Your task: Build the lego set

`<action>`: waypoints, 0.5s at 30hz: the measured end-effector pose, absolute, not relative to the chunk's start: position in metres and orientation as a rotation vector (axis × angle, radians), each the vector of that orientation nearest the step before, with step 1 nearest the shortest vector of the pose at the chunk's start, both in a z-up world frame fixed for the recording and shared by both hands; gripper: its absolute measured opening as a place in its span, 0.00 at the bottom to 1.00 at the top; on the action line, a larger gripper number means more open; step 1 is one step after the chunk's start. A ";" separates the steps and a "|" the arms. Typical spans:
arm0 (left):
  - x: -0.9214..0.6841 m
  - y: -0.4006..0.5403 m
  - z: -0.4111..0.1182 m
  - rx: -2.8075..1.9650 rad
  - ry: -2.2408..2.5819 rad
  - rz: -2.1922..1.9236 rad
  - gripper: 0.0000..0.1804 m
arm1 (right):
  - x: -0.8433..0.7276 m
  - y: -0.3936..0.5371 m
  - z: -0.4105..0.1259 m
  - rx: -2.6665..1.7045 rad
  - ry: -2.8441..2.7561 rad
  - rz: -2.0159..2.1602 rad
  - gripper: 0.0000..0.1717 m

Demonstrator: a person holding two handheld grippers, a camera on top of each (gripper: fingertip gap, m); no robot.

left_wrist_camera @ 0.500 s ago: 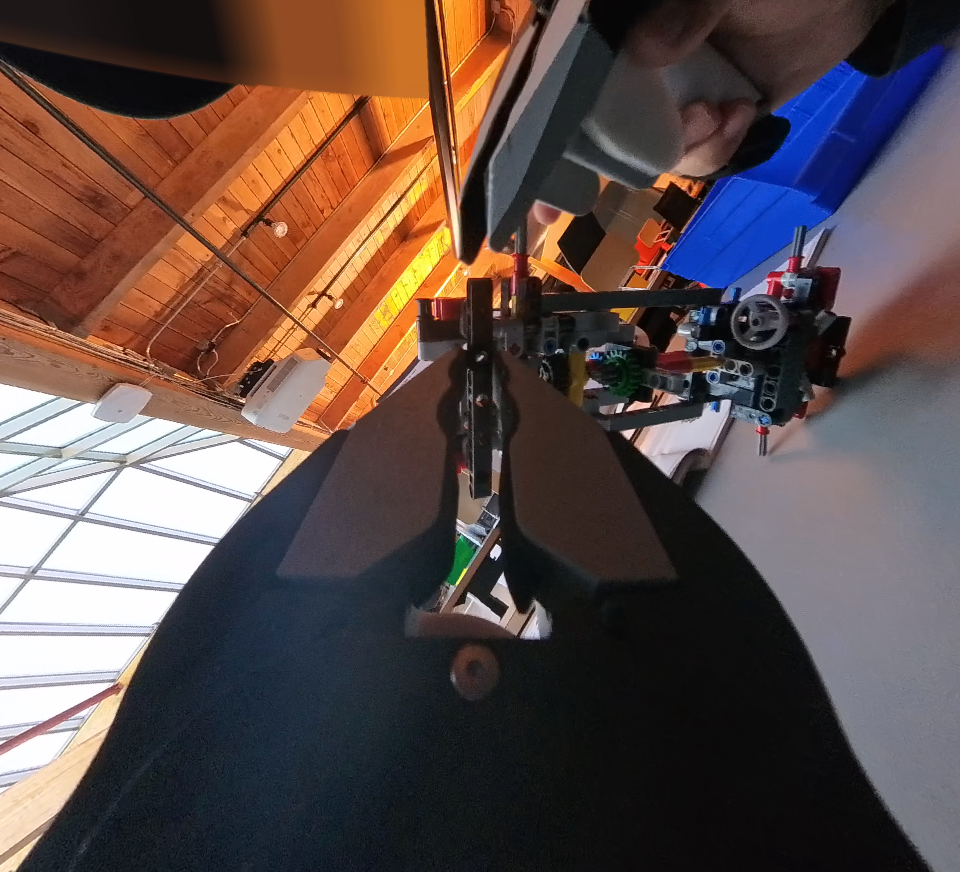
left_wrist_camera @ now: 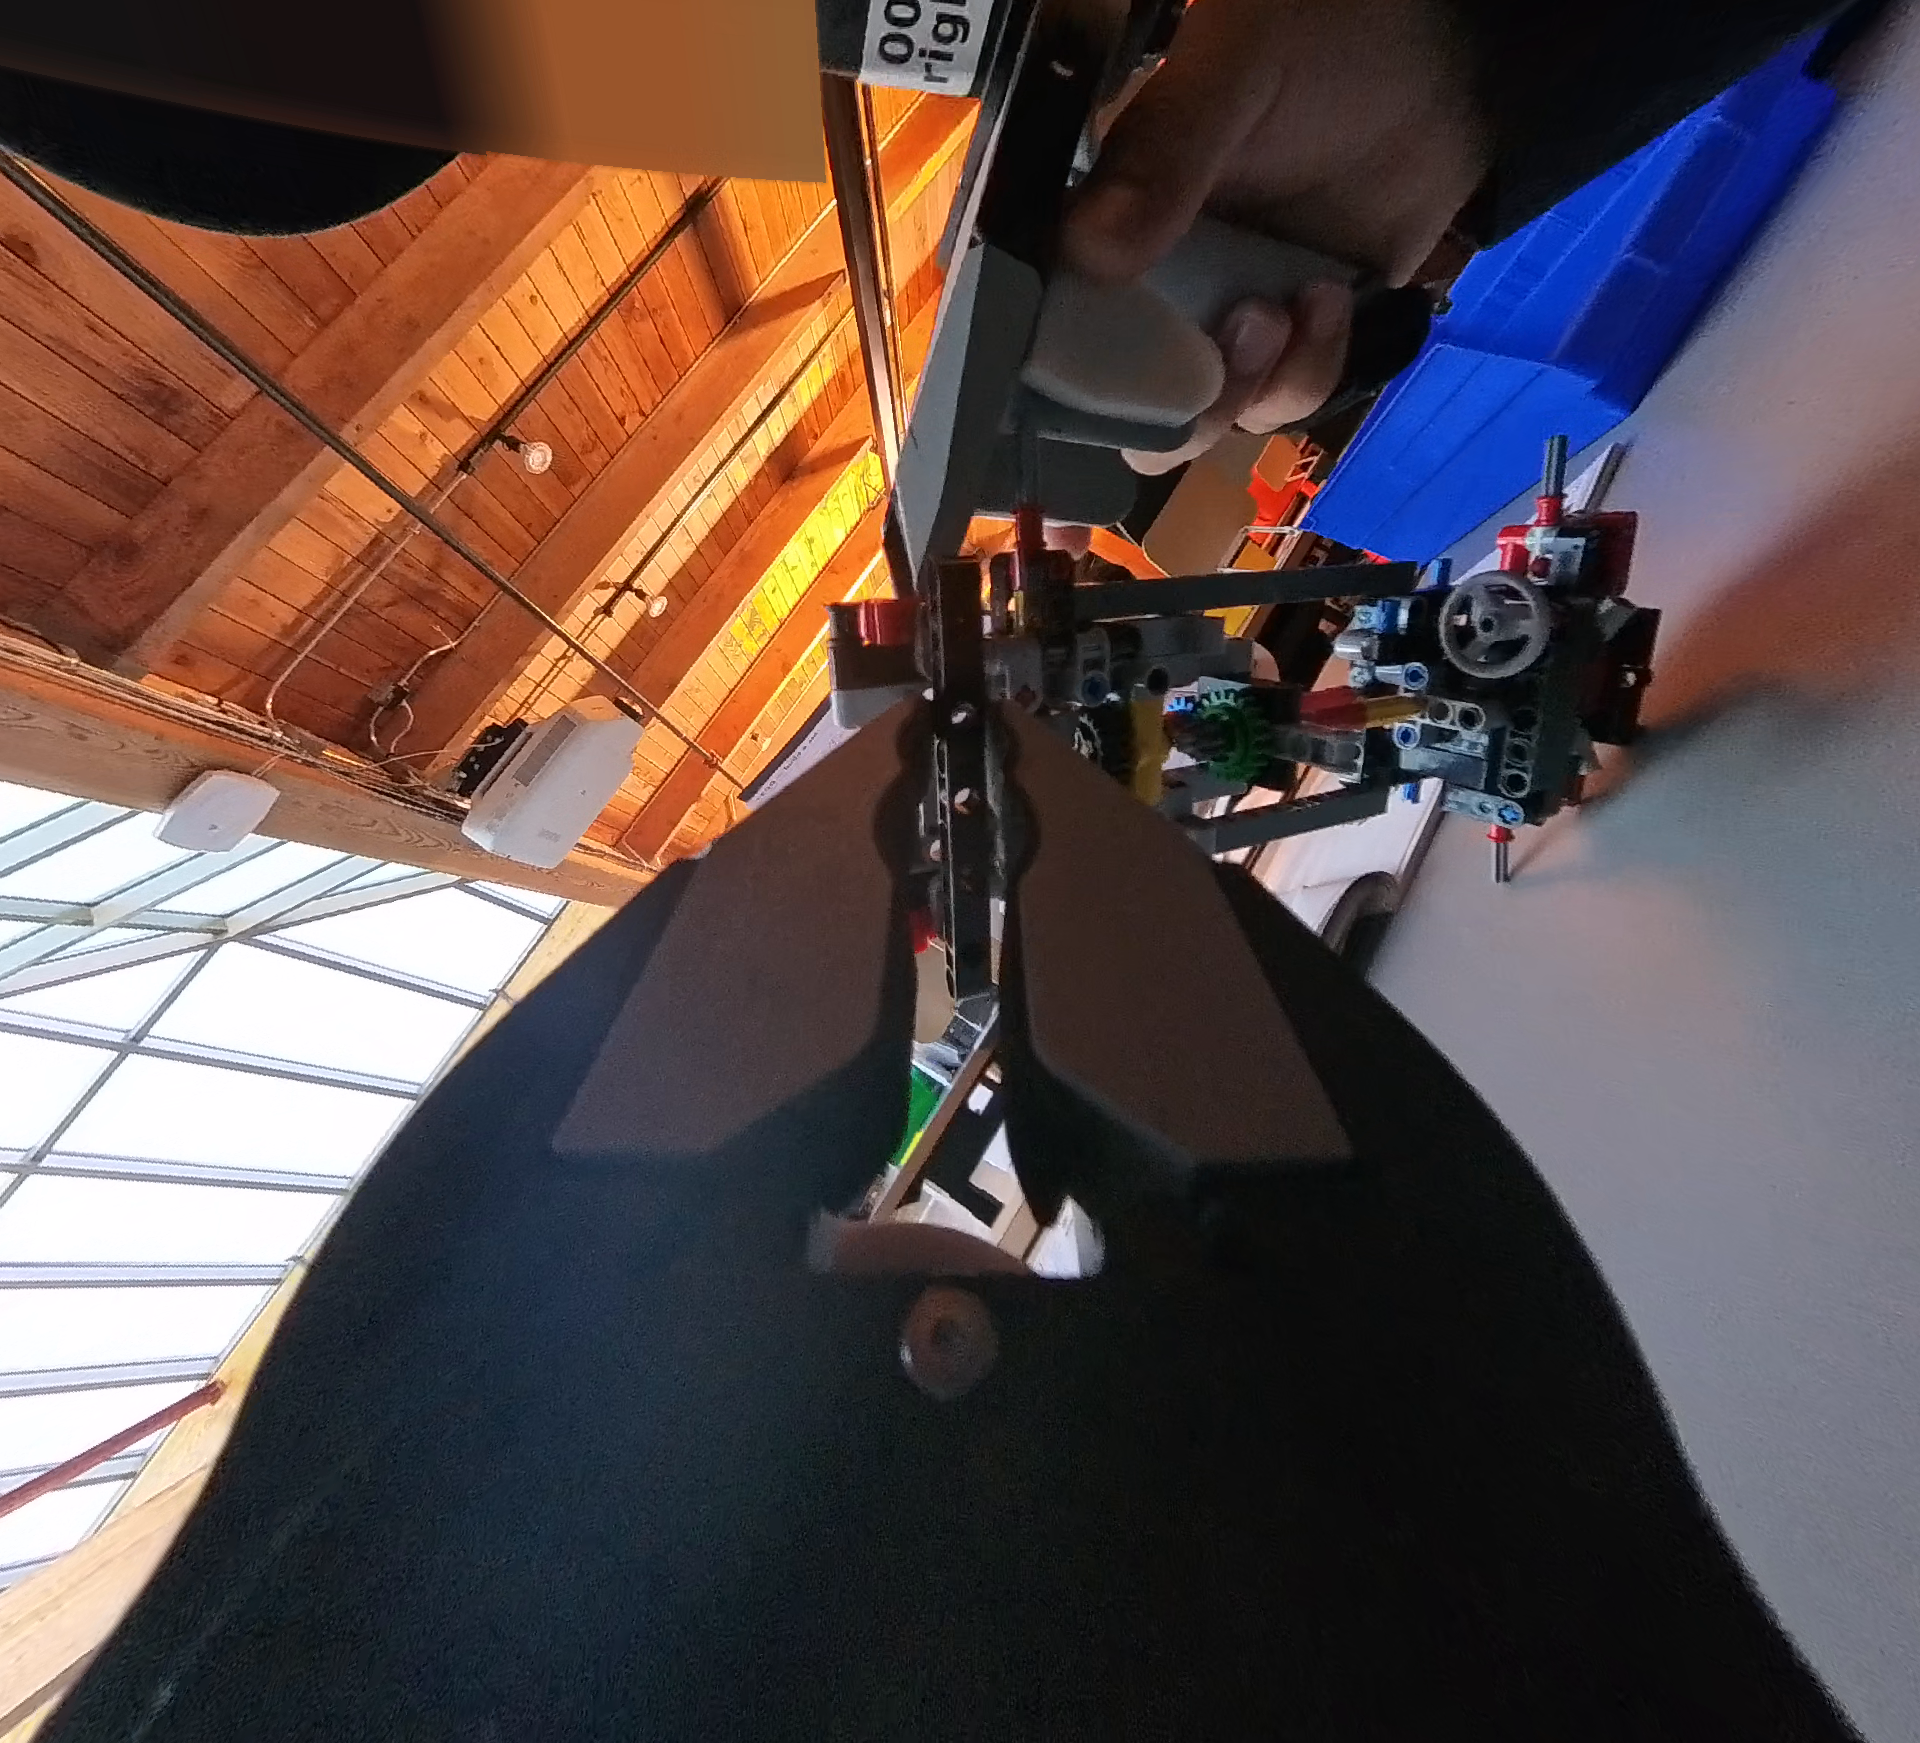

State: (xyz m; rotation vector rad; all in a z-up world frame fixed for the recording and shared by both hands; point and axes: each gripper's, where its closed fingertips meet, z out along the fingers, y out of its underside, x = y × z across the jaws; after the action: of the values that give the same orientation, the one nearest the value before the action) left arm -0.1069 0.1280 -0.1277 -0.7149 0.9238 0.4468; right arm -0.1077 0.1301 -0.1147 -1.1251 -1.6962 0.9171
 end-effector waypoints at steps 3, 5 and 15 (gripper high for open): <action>-0.109 0.128 -0.129 -0.728 0.923 0.437 0.03 | -0.110 0.129 -0.116 -1.109 -1.694 0.878 0.03; -0.110 0.129 -0.130 -0.741 0.924 0.430 0.03 | -0.111 0.129 -0.118 -1.108 -1.686 0.853 0.03; -0.111 0.131 -0.137 -0.818 0.927 0.396 0.03 | -0.113 0.132 -0.122 -1.082 -1.629 0.715 0.00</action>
State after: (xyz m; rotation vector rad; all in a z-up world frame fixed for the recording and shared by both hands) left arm -0.1112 0.1310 -0.1369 -0.8180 0.9271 0.3960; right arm -0.1135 0.1318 -0.1220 -1.0819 -1.6293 0.7150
